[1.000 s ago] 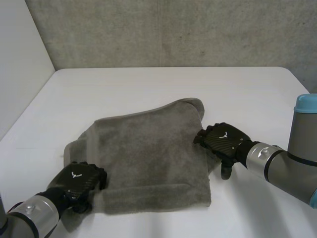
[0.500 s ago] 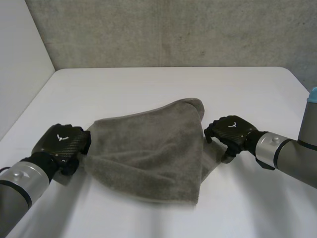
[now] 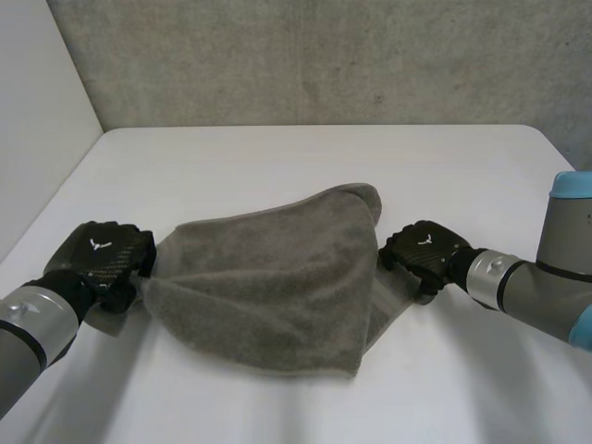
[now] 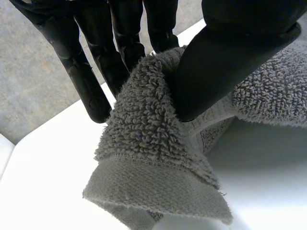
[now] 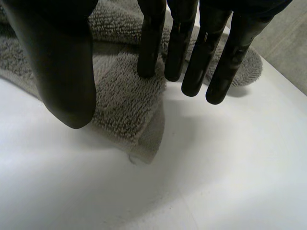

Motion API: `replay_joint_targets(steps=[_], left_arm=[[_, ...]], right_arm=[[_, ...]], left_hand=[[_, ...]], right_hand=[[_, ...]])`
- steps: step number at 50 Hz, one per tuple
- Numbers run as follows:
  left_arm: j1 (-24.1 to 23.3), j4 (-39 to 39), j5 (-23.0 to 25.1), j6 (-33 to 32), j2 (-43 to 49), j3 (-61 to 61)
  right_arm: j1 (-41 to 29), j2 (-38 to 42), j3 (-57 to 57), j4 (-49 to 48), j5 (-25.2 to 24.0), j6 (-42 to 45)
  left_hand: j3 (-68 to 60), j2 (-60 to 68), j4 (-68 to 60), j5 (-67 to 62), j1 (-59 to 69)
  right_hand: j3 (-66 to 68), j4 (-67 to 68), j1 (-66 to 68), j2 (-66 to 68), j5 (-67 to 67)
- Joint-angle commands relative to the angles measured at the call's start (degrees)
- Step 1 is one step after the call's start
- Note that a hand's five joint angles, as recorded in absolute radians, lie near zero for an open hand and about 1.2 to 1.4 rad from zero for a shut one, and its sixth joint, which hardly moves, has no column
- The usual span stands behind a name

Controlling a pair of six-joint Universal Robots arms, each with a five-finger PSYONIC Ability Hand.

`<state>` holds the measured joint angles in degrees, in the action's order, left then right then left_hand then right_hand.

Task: Fold the towel.

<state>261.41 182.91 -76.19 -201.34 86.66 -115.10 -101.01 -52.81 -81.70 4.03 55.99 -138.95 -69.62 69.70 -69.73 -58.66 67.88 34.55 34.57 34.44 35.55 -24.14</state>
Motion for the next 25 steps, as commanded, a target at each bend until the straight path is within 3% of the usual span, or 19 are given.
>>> replay_joint_targets(steps=[1, 25], left_arm=[[0.1, 0.0, 0.0, 0.1, 0.1, 0.2], [0.0, 0.0, 0.0, 0.1, 0.3, 0.0]], right_arm=[[0.3, 0.6, 0.0, -0.1, 0.3, 0.4], [0.8, 2.4, 0.7, -2.7, 0.1, 1.3]], left_hand=[[-10.4, 10.3, -10.3, -11.3, 12.1], [-10.4, 10.3, -10.3, -11.3, 12.1]], right_hand=[[-0.6, -0.6, -0.5, -1.6, 0.2], [10.5, 10.5, 10.6, 9.5, -10.9]])
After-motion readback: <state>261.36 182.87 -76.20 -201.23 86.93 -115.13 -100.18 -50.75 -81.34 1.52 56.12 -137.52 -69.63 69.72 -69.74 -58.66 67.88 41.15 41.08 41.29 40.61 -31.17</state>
